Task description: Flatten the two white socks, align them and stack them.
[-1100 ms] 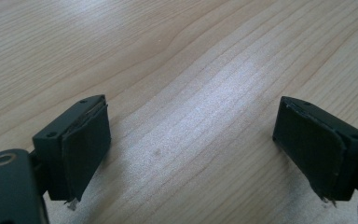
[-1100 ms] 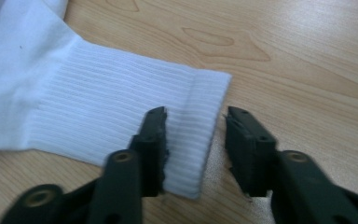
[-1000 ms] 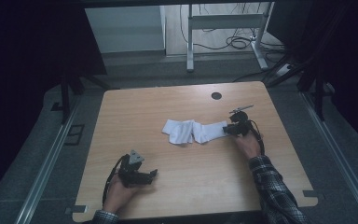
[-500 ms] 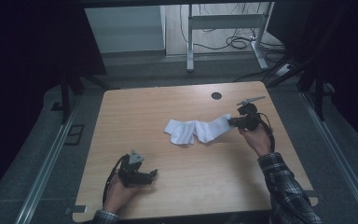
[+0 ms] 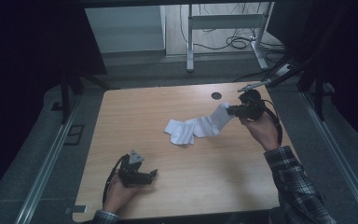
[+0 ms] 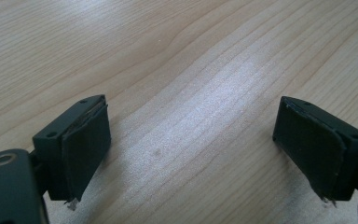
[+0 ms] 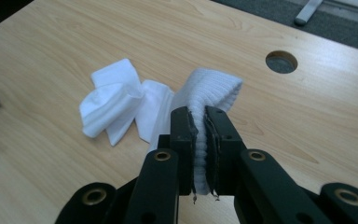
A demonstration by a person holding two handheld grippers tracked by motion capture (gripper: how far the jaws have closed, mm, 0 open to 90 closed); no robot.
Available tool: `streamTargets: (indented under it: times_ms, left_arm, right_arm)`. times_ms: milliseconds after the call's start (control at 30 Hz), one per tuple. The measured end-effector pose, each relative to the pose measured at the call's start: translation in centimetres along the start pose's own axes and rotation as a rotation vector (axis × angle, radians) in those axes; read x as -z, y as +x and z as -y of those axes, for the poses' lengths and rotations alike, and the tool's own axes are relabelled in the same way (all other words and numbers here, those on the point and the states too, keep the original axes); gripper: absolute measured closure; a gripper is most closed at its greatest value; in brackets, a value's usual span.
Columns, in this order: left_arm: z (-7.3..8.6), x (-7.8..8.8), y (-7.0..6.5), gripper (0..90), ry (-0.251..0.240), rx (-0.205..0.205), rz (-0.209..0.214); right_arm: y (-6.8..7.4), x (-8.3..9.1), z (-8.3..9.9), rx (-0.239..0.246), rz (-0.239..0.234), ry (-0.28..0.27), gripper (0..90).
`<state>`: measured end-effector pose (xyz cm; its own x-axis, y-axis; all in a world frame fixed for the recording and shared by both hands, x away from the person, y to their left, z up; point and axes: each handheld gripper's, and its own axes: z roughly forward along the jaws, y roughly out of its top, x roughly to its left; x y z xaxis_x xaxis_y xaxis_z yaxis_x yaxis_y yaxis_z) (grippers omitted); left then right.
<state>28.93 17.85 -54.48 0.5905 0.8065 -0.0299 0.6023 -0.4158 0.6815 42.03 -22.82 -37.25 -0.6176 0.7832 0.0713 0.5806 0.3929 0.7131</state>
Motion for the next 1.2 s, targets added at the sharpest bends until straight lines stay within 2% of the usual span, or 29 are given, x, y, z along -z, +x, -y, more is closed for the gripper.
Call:
streamTargets:
  times_ms: [33,100,167,200,367,467,533,667,767,867,1000,1067,1133,1167,1200]
  left_arm:
    - [0.0,0.0,0.0,11.1,-0.001,-0.001,0.000]
    - [0.0,0.0,0.0,11.1,-0.003,0.000,-0.001]
    - [0.0,0.0,0.0,11.1,-0.003,0.001,-0.001]
    - [0.0,0.0,0.0,11.1,-0.003,0.001,-0.001]
    - [0.0,0.0,0.0,11.1,-0.003,0.002,-0.001]
    - [0.0,0.0,0.0,11.1,-0.003,0.000,-0.001]
    - [0.0,0.0,0.0,11.1,-0.003,0.001,-0.001]
    - [0.0,0.0,0.0,11.1,-0.003,0.000,-0.001]
    - [0.0,0.0,0.0,11.1,-0.003,0.000,-0.001]
    - [0.0,0.0,0.0,11.1,-0.002,0.002,-0.001]
    - [0.0,0.0,0.0,11.2,0.000,0.001,0.000]
    - [0.0,0.0,0.0,11.1,0.003,0.000,0.001]
    - [0.0,0.0,0.0,11.2,0.003,0.003,0.001]
    - [0.0,0.0,0.0,11.2,0.003,0.003,0.001]
    - [0.0,0.0,0.0,11.2,0.003,0.003,0.001]
  right_arm:
    - [0.4,0.7,-0.2,0.017,0.001,-0.002,81.3]
    - [0.7,1.2,-0.4,0.023,-0.002,-0.003,81.3]
    - [1.4,2.7,-0.7,0.040,0.004,0.001,81.3]
    - [1.4,2.7,-0.7,0.040,0.004,0.001,81.3]
    - [1.7,5.8,-0.7,0.065,0.035,-0.007,81.2]
    - [1.2,6.0,-0.2,0.060,0.052,0.003,81.0]
    - [-0.3,5.6,1.0,0.025,0.074,0.024,81.1]
    - [-0.9,5.0,1.9,0.022,0.063,0.043,81.4]
    - [-0.3,5.1,1.7,0.033,0.047,0.032,81.6]
    - [1.1,5.9,0.8,0.059,0.010,0.005,81.6]
    - [3.5,8.0,-1.0,0.096,-0.043,-0.038,81.6]
    - [4.3,9.4,-1.8,0.111,-0.049,-0.070,81.6]
    - [4.5,10.8,-2.5,0.110,-0.063,-0.103,81.6]
    - [4.2,11.5,-2.6,0.102,-0.055,-0.122,81.5]
    - [4.2,11.5,-2.6,0.102,-0.055,-0.122,81.5]
